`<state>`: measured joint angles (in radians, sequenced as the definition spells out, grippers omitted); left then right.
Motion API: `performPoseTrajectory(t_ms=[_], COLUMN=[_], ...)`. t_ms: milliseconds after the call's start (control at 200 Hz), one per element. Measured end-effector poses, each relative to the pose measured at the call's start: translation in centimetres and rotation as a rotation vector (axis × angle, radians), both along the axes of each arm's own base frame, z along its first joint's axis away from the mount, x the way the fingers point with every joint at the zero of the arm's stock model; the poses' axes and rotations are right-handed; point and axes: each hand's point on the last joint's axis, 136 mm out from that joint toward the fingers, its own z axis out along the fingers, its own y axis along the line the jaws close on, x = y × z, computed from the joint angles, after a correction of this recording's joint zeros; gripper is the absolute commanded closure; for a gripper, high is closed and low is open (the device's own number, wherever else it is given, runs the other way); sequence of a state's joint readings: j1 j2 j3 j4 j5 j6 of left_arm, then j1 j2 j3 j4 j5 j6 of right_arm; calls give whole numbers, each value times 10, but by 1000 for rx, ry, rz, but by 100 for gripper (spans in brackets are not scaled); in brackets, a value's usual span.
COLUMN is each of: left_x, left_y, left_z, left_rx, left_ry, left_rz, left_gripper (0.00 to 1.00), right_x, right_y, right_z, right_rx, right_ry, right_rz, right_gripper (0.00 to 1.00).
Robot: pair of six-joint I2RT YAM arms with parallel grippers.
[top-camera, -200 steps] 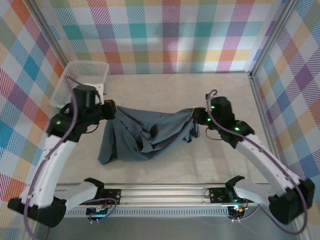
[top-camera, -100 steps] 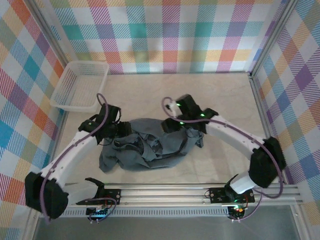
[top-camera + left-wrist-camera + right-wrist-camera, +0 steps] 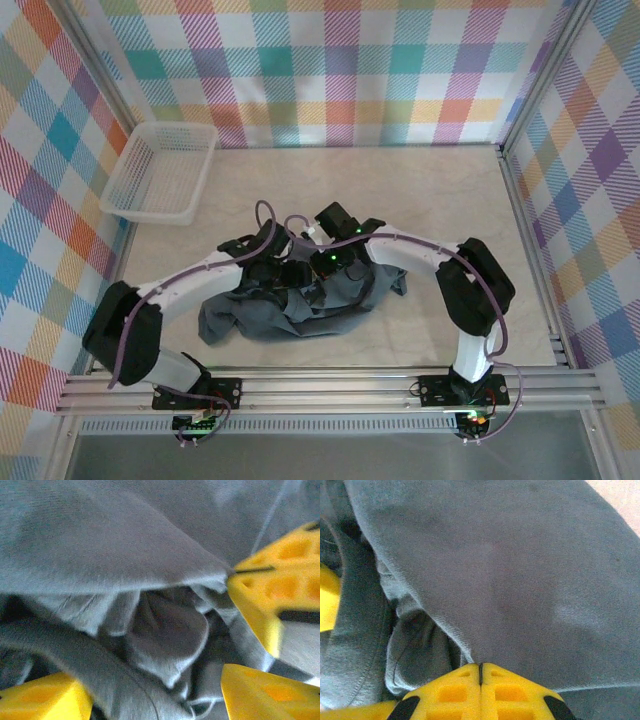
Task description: Fold the inside-out t-shirt
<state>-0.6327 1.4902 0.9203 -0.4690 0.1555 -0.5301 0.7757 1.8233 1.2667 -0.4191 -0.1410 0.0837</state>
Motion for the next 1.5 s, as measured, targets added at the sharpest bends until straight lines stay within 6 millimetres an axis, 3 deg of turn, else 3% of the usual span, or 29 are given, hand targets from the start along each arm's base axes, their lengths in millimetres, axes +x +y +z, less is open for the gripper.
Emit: performPoseTrajectory(t_ms=[135,270,315,355,395,455,630,720,800,920,1085,1185,1380,1450,1500], left_x=[7,2,-1,-3,-5,-7,0,3,5,9,6,1,-2,-2,-3], left_y=[9,22,23,22,20,18,8,8,13,28,42,44,40,37,35], left_z=[-25,-41,-43,-42,-38,-31,-3,10,17,20,10,5,-1,-3,-4], left_rx=[59,62,54,36,14,-19,-110,-135,-133,-111,-91,-84,-92,-103,-109], left_ry=[25,37,38,35,28,12,-62,-93,-115,-131,-109,-89,-61,-52,-45], left_rz=[29,57,57,55,51,47,50,67,92,157,206,203,188,181,176], left_gripper=[65,66,61,58,58,62,70,73,78,80,80,80,75,74,73], right_x=[14,43,49,50,46,36,-6,-21,-25,-34,-40,-31,-14,-10,-8], right_y=[-24,-68,-79,-81,-79,-74,-38,-17,-5,9,20,22,13,7,5], right_z=[0,-12,-14,-15,-13,-5,44,53,41,6,-27,-33,-35,-37,-37], right_rx=[8,-54,-66,-62,-45,-19,115,176,184,156,118,88,28,3,-8], right_ry=[-4,-27,-28,-22,-13,-17,-107,-109,-65,30,123,107,42,25,13], right_rz=[-107,-263,-293,-301,-293,-267,-114,-36,-5,26,20,-11,-88,-115,-122], right_gripper=[100,100,87,68,58,53,55,57,57,56,49,58,87,83,69])
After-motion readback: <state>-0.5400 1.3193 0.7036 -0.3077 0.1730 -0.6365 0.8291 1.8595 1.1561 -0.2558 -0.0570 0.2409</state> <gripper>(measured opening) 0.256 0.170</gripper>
